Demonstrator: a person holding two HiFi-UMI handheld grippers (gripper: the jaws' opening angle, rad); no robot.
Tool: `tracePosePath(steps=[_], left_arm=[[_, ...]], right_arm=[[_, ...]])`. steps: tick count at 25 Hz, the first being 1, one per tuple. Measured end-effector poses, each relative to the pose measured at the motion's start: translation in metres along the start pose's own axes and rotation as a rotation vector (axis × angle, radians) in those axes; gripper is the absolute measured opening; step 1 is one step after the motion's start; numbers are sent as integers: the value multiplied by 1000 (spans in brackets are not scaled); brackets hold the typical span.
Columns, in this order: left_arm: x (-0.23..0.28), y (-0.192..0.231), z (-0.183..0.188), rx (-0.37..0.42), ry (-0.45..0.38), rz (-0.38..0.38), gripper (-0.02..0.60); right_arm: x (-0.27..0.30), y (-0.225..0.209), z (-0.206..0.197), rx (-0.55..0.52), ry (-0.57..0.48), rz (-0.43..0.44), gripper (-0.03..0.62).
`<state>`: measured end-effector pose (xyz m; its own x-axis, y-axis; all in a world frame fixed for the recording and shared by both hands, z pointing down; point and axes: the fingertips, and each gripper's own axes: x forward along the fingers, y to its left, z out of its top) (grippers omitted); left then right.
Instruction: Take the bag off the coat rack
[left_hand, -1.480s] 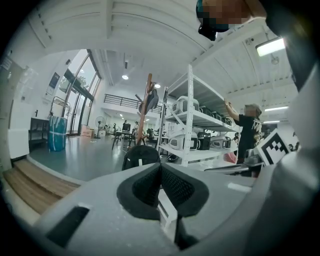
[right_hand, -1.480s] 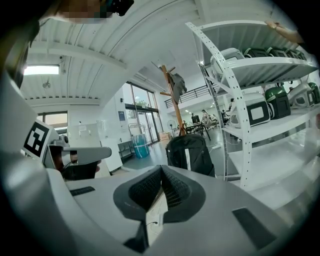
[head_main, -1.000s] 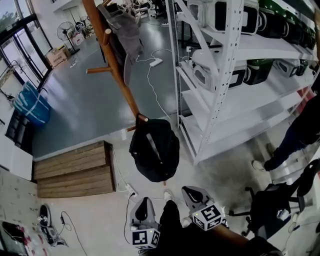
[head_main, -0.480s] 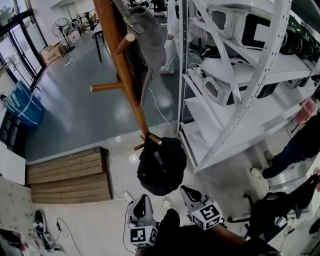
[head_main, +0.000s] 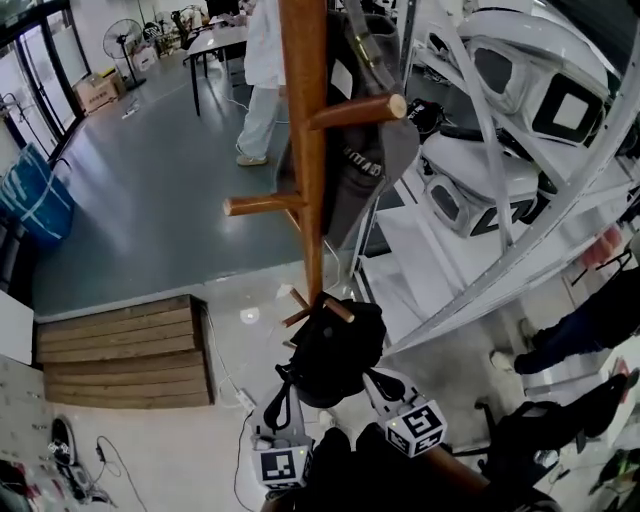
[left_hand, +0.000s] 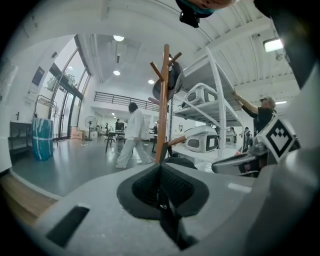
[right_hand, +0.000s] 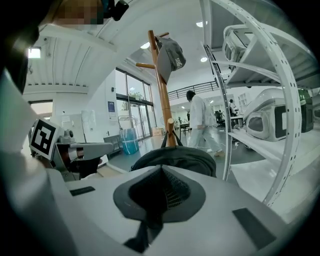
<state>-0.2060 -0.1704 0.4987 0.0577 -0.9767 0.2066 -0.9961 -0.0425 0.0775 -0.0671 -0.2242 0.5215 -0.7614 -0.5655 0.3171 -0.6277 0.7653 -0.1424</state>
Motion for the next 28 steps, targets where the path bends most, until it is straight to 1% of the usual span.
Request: tracePosePath(steps=[5,8,11,13,17,21,22,23,24,26,28], left_arm=[[7,10,-3,-8,31,5,15],[13,10,1,5,12,-11,15],[20,3,2,16,55,-36,16],[26,-2,2,20,82,-52,17],[36,-11,5,6,99,-29,18],[49,-14,0,27,98,-9,20],[52,-13,-2,34,101,-6,29],[54,-13,-4,36,108,0,66],[55,-13,-6,30,123,10,120],[57,-12,-10,24,160,35,148],[60,-11,-14,40,179,51,163]], right_arm=[[16,-9,7,-21,32,30,12],[24,-16,14,-32,44,64,12],[30,-26,19,-50,50,98,12],[33,-32,21,-66,62,137,14],[38,-44,27,-102,87,224,14],[43,-67,28,-121,98,247,15],[45,-73,27,-128,104,251,15],[48,-78,26,-137,112,256,18],[50,-82,26,-148,120,264,31],[56,-89,24,-166,140,284,77],[62,-97,19,-179,166,301,112]])
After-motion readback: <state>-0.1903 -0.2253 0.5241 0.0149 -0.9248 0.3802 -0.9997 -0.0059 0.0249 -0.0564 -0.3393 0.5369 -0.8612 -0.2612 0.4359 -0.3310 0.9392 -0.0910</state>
